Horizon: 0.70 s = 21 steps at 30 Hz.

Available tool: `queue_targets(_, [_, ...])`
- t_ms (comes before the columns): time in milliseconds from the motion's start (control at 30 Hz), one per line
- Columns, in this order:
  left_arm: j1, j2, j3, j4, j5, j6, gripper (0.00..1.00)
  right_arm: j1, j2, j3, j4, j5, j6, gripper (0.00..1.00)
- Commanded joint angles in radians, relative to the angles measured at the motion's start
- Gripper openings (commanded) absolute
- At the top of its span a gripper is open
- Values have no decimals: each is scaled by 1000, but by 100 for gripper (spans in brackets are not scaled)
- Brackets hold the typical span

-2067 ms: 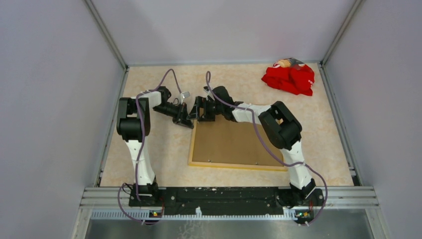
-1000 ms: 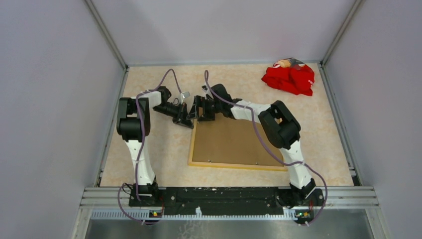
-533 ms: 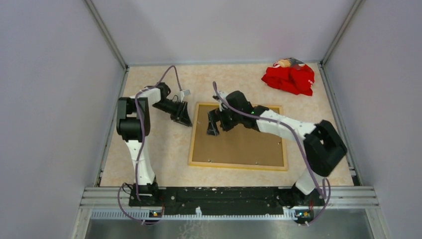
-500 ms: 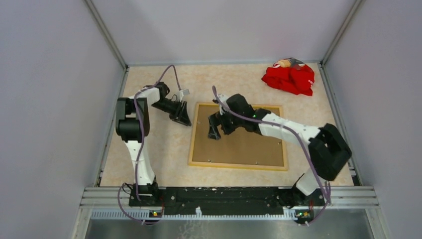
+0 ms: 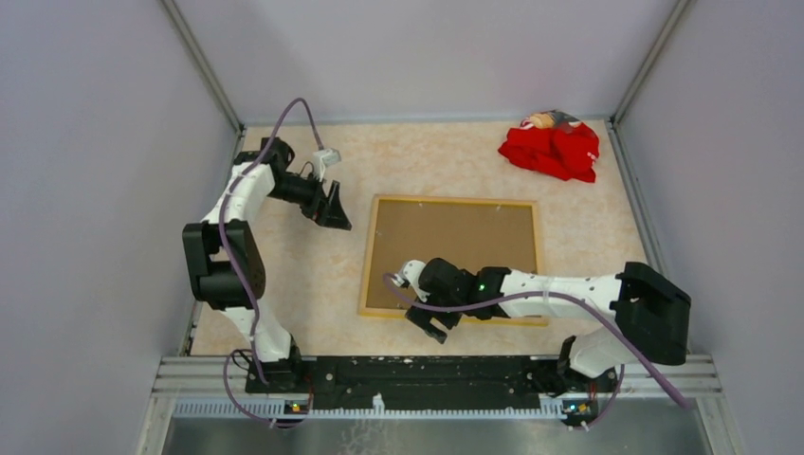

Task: Put the photo into the frame
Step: Install the photo frame at the center of the board.

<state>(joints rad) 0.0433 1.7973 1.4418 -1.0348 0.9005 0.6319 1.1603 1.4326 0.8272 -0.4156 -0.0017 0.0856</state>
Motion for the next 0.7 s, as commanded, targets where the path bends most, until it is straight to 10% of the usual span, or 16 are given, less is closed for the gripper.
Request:
queue_targets(0, [-2,-89,-24,-82,56,88,99,34,-52,-11,32,97,-11,81])
queue_targets(400, [42,-182,-27,-162,206,165,99,42,43,-65,139,142,-42,63])
queue_targets(667, [61,-306,-191,42,218,99,99,43,47,-70,171,183,-52,30])
